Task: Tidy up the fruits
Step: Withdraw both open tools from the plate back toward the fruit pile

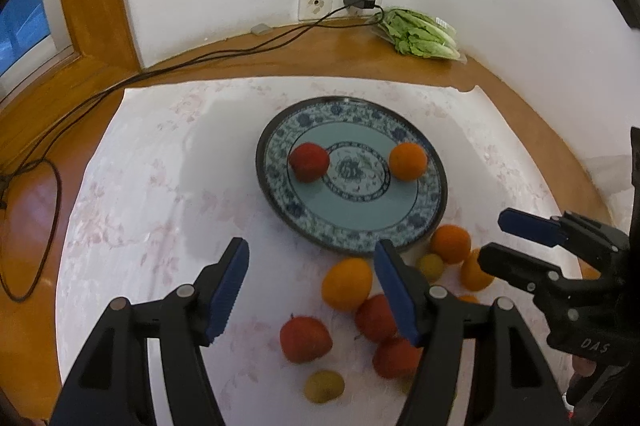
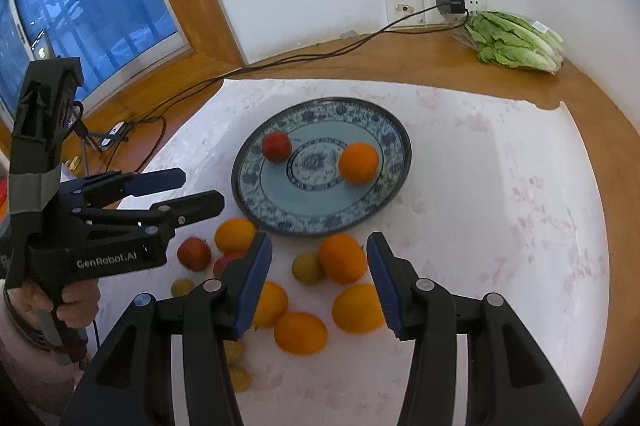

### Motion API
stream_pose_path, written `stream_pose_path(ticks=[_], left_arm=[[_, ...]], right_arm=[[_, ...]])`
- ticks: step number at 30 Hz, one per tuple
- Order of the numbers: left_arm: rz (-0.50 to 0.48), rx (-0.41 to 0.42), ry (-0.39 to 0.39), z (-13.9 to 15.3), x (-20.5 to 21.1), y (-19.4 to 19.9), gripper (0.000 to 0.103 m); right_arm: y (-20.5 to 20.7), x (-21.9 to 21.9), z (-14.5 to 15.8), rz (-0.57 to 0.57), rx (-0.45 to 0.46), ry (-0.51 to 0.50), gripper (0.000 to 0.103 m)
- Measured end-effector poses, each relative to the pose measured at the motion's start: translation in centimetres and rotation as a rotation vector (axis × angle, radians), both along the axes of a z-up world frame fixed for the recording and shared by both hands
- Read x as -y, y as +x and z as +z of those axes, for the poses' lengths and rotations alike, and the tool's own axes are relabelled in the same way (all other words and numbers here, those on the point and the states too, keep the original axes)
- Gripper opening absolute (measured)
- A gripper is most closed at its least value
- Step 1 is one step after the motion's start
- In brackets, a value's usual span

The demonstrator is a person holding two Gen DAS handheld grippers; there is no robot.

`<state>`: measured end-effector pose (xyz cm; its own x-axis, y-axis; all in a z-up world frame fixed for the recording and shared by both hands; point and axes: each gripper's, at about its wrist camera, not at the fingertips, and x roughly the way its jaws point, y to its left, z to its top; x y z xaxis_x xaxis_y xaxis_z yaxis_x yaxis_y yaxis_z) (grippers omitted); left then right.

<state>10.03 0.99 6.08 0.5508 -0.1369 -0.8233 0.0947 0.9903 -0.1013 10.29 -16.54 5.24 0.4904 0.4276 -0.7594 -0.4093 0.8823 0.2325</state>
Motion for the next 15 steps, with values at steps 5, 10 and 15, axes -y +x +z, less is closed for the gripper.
stream_pose_path(ticks=[5, 10, 15], left_arm=[[0.007, -0.007, -0.010, 0.1, -0.4, -1.3, 0.069], [0.027, -0.021, -0.015, -0.1, -1.1, -2.4, 0.069], [0.052, -0.038, -0.032, -0.6, -2.0, -3.6, 0.069]], right_arm=[[-1.1, 0.8, -0.4, -0.020, -0.012, 0.009, 0.051], [-2.0, 1.5, -0.8, -0.042, -0.017, 0.007, 0.051], [-2.8, 2.2, -0.8, -0.065, -0.025, 0.025, 0.051]])
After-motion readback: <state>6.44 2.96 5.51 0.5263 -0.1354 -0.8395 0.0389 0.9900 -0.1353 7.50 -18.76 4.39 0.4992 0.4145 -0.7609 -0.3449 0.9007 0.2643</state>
